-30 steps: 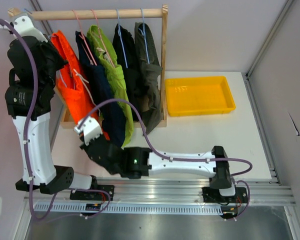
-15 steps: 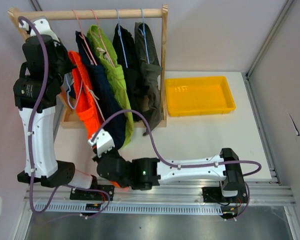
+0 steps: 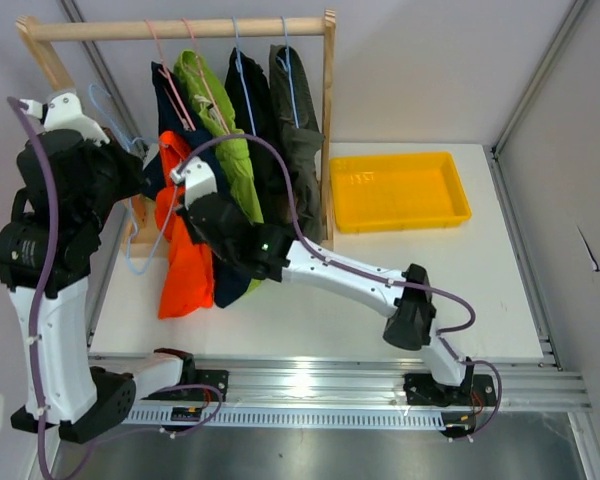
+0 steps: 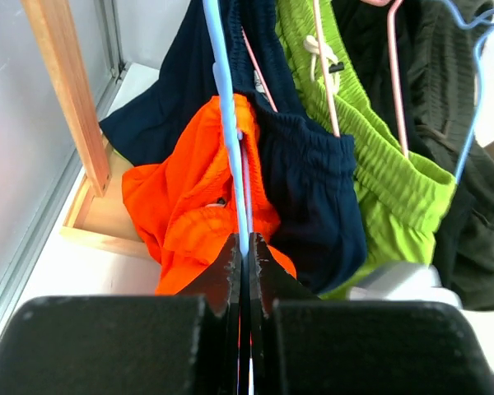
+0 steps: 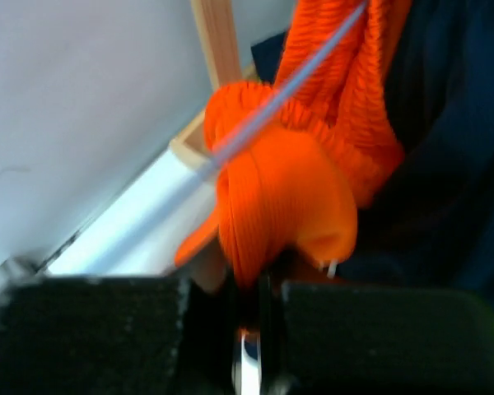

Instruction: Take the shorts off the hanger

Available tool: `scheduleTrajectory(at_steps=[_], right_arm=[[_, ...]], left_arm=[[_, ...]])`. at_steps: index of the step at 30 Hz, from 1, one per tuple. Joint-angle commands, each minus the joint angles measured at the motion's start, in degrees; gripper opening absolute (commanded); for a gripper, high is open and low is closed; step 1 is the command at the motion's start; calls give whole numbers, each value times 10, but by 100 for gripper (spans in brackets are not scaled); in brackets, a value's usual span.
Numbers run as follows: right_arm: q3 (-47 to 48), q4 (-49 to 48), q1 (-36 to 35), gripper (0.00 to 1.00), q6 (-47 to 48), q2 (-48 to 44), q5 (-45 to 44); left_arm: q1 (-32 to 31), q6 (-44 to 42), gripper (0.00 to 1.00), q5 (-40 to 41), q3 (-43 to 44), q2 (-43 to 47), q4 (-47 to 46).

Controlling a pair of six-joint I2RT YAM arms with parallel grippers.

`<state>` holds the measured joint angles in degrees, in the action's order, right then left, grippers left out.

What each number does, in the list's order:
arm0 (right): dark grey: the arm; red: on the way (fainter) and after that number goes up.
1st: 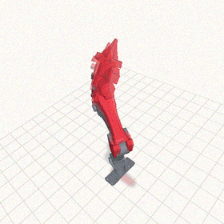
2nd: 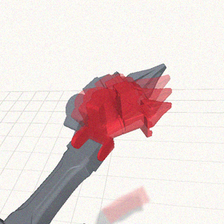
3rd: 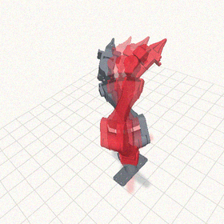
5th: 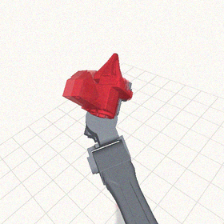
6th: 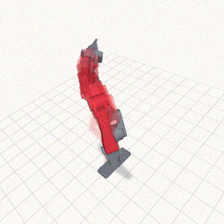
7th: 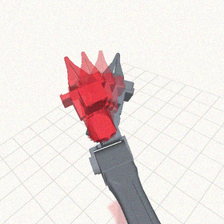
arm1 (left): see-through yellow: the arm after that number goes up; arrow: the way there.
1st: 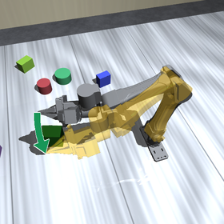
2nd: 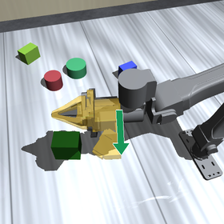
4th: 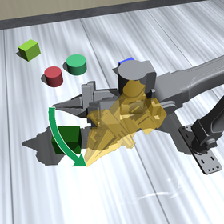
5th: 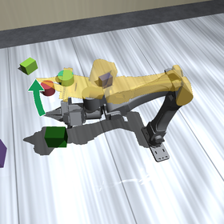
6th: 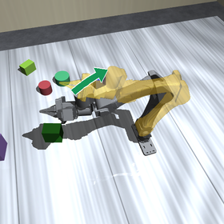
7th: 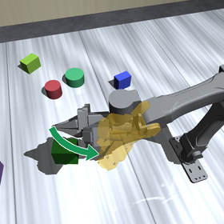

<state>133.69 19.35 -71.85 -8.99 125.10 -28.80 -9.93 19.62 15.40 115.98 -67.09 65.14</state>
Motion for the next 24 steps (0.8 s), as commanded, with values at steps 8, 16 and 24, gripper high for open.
scheduleTrajectory(at_steps=[8, 16, 24], right_arm=[[-488, -115, -177, 0, -17, -364, -234], [-531, -30, -200, 0, 12, -552, -341], [-515, -66, -102, 0, 73, -561, -265]], left_arm=[[-4, -52, 0, 148, 48, 34, -109], [-3, 33, 0, -91, 62, 58, -97], [-27, 147, 0, -295, -240, 184, -116]])
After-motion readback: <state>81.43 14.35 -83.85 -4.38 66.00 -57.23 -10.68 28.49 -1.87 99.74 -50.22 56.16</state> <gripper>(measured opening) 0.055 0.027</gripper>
